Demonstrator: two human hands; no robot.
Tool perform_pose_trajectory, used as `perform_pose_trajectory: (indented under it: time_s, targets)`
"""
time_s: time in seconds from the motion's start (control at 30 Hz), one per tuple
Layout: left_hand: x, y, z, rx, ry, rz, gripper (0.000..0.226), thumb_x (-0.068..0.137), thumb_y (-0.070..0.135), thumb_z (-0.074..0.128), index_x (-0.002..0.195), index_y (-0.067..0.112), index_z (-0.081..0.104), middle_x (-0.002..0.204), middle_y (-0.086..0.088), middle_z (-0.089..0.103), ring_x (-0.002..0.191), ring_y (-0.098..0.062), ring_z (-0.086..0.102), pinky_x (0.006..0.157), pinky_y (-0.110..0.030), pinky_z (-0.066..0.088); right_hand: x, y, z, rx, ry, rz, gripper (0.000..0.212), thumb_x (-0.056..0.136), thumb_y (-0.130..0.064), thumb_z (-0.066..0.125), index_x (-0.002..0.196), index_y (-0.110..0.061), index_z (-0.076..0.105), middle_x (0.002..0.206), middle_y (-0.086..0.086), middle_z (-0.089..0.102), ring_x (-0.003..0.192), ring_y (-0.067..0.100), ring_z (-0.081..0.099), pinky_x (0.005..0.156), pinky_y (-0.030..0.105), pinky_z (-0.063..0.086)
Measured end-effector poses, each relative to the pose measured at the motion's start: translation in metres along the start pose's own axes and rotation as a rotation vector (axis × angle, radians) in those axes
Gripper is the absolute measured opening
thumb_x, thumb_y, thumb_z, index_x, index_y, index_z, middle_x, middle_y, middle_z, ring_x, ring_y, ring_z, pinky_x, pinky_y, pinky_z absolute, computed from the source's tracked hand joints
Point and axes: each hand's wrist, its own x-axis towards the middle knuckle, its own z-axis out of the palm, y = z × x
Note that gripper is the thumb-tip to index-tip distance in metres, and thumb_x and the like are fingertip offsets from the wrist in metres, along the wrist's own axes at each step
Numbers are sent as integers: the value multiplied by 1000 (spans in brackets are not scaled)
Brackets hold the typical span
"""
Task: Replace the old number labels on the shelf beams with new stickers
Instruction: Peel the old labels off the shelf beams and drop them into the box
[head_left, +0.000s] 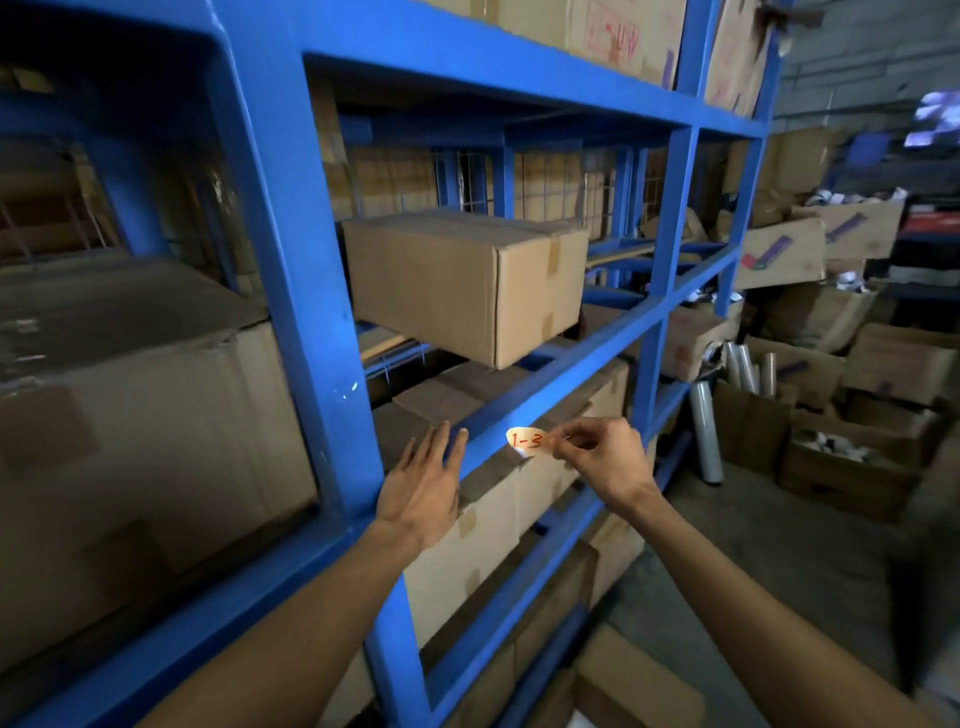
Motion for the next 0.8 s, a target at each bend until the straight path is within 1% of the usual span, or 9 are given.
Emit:
perform_pose_trajectory:
  time_s: [0.1,0.23,0.33,0.43,0.53,0.6,0.67,0.73,0.8]
  targets:
    - [2,2,13,44,-39,0,77,99,31,43,156,9,-4,163,-17,12,149,-30,18,122,-40,17,-4,15,6,-24,-47,25,11,85,-15,72,94,-12,78,86,8,77,77,22,72,75,38,60]
    - [2,2,24,116,21,26,74,99,23,39,155,5,-7,162,-21,15,149,-34,19,122,-41,18,-6,31,13,-13,-92,38,12,85,-6,70,92,-13,78,86,8,77,75,25,73,73,35,60]
    - [2,2,33,121,41,27,72,100,23,37,154,5,-7,162,-23,15,149,-34,20,122,-41,19,-8,43,22,-40,-92,58,11,85,-11,71,90,-18,78,84,1,77,72,15,71,71,28,58]
    - [4,2,35,106,55,23,81,98,30,46,155,6,-7,163,-22,13,150,-32,20,122,-41,19,-11,52,31,-47,-72,75,12,85,-12,72,87,-22,78,85,-5,76,71,1,66,71,22,56]
    - [4,2,37,78,61,23,90,94,38,53,155,7,-6,164,-22,6,152,-31,13,122,-41,16,-15,57,39,-42,-59,105,13,84,-11,72,87,-22,78,86,-1,77,75,4,69,73,28,60]
    - [3,2,39,40,74,25,88,93,39,51,156,9,-3,164,-21,2,152,-31,10,122,-42,16,-19,63,44,-45,-50,129,12,85,-11,71,89,-20,78,85,1,77,78,12,70,76,34,61]
    - [2,2,41,10,110,25,83,93,37,50,156,9,3,164,-21,5,152,-30,13,122,-42,18,-26,70,48,-44,-50,159,12,85,-11,70,89,-18,78,84,1,77,77,16,71,76,34,60]
    - [3,2,43,-27,134,12,78,93,34,50,156,9,10,163,-21,11,151,-29,17,121,-42,20,-32,79,52,-36,-44,185,12,85,-9,70,89,-17,77,82,2,76,72,16,70,71,29,60]
    - [3,4,44,-56,156,2,75,93,33,50,155,9,15,163,-20,15,151,-29,19,121,-42,22,-38,88,58,-23,-34,201,12,86,-6,69,92,-12,77,82,6,76,67,10,68,57,16,54]
